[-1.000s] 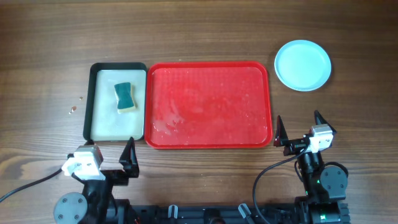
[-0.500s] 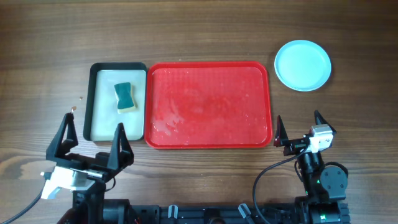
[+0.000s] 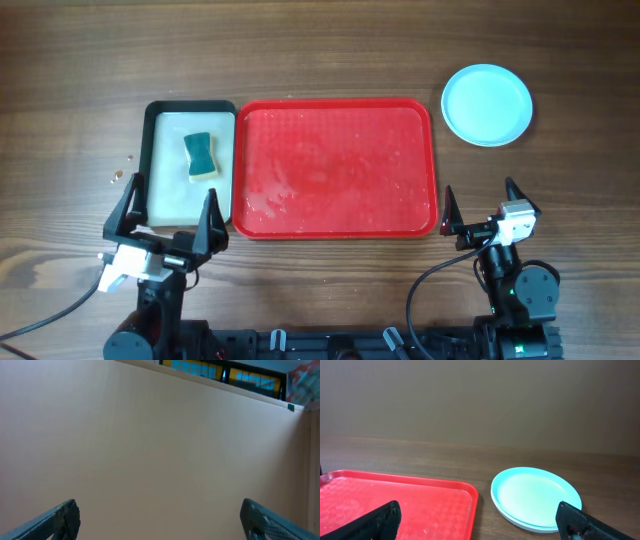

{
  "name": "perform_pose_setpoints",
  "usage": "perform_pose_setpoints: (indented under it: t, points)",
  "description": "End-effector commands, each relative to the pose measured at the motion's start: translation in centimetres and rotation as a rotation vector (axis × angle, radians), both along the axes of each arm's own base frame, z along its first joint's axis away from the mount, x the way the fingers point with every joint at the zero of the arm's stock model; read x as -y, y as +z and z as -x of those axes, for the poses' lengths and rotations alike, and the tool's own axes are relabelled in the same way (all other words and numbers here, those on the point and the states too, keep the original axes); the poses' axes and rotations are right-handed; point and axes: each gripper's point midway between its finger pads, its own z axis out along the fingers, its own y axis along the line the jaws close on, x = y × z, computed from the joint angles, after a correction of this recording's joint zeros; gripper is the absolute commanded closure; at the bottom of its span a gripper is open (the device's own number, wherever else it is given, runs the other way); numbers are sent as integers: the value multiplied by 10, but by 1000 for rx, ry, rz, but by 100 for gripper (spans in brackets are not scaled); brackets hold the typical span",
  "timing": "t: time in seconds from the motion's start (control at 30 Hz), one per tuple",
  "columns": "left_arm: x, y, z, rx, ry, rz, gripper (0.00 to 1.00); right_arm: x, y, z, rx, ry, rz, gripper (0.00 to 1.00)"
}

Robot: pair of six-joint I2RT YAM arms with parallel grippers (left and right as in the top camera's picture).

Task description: Clean dirty plates on tray and stack at the side

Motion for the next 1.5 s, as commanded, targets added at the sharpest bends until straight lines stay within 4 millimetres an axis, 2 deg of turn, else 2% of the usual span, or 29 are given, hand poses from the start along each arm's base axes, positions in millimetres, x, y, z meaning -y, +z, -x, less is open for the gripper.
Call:
perform_pose_setpoints:
  t: [0.0,0.17,0.33,0.5,0.57,0.7,0.93,1.13,1.47]
  points:
    - [-1,-10,-2,8,-1,13,0,2,2,0,10,-8,-6,0]
    - [0,-21,-7,-11,-1,12,0,2,2,0,10,-8,-5,0]
    - [0,-43,-15,-59,-2,11,0,2,2,0,10,-8,-5,0]
    - [0,-50,-19,-90,-1,9,0,2,2,0,10,-8,-5,0]
    - [0,-63,-24,-148,-1,7,0,2,2,0,9,-8,-5,0]
    - [1,-113,-38,-360,1,-1,0,2,2,0,10,-8,-6,0]
    - [-1,-167,-41,-580,11,-7,0,2,2,0,10,-8,-6,0]
    - [-14,-169,-42,-591,87,10,0,2,2,0,10,-8,-5,0]
    - [-16,-170,-42,-588,108,-30,0,2,2,0,10,-8,-5,0]
